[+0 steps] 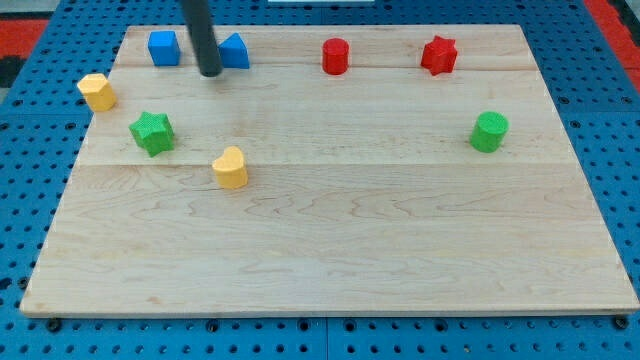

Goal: Push the green star vertically below the cube

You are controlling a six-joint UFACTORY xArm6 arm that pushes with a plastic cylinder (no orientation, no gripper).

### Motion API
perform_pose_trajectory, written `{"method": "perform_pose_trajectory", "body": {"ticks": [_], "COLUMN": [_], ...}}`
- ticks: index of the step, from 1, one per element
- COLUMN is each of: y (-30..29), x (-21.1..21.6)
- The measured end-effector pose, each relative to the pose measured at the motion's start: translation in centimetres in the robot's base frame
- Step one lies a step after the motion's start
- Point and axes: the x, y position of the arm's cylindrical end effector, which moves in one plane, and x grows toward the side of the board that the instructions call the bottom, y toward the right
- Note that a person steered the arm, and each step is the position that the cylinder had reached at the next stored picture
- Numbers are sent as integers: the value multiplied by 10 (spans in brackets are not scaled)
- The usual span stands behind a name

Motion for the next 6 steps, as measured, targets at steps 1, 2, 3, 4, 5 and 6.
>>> {"method": "perform_pose_trajectory", "body": {"ticks": [1, 2, 3, 4, 5, 6], "y": [44, 23, -57, -79, -103, -108], "x": [27, 58, 71, 92, 94, 92]}}
